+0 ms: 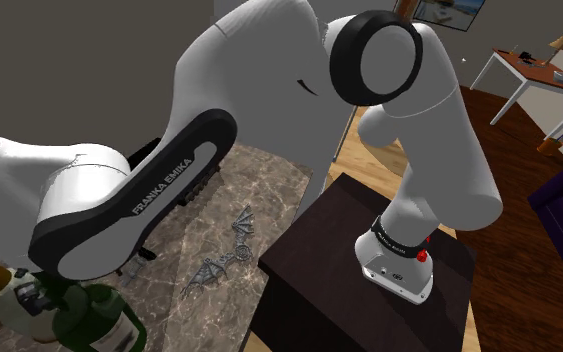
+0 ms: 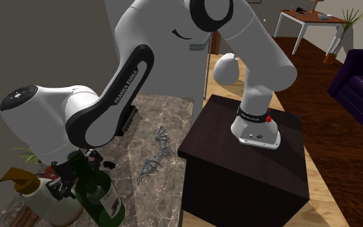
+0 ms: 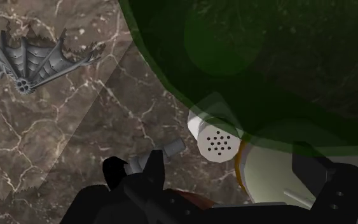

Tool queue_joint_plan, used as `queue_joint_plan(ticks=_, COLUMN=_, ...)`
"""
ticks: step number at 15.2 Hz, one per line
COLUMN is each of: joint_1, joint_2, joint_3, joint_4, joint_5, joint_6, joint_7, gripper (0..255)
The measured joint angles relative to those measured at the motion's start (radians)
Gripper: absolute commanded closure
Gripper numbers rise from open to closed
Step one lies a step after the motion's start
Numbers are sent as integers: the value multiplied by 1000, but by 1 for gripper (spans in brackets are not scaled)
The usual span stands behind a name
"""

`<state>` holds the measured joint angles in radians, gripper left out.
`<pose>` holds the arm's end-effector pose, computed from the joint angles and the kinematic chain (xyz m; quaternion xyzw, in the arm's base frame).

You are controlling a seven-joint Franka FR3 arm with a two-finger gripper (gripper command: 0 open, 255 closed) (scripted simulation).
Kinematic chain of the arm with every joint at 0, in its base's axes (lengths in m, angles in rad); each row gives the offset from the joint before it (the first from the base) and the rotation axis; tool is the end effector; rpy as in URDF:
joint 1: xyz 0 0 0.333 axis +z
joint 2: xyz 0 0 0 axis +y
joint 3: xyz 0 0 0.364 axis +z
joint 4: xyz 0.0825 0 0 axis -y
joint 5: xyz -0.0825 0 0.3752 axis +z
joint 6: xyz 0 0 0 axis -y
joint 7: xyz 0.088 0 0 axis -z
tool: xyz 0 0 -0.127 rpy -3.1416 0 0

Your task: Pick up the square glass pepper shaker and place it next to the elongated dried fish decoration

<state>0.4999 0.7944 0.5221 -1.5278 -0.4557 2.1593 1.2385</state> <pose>0.4559 0.5650 0.2461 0.9991 -0.0375 -0.0070 0.0186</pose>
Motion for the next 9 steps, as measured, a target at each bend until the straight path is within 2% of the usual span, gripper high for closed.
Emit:
queue_joint_plan(ticks=3, joint_1=-7, joint_2=-41, joint_3=18, joint_4=6, joint_5=20, joint_6=-44, joint_7=-8, gripper=0)
queue_joint_plan(ticks=9, joint_1=-10, joint_2=-45, joint_3=19, joint_4=11, joint_5=23, joint_6=-54, joint_7=-13, gripper=0)
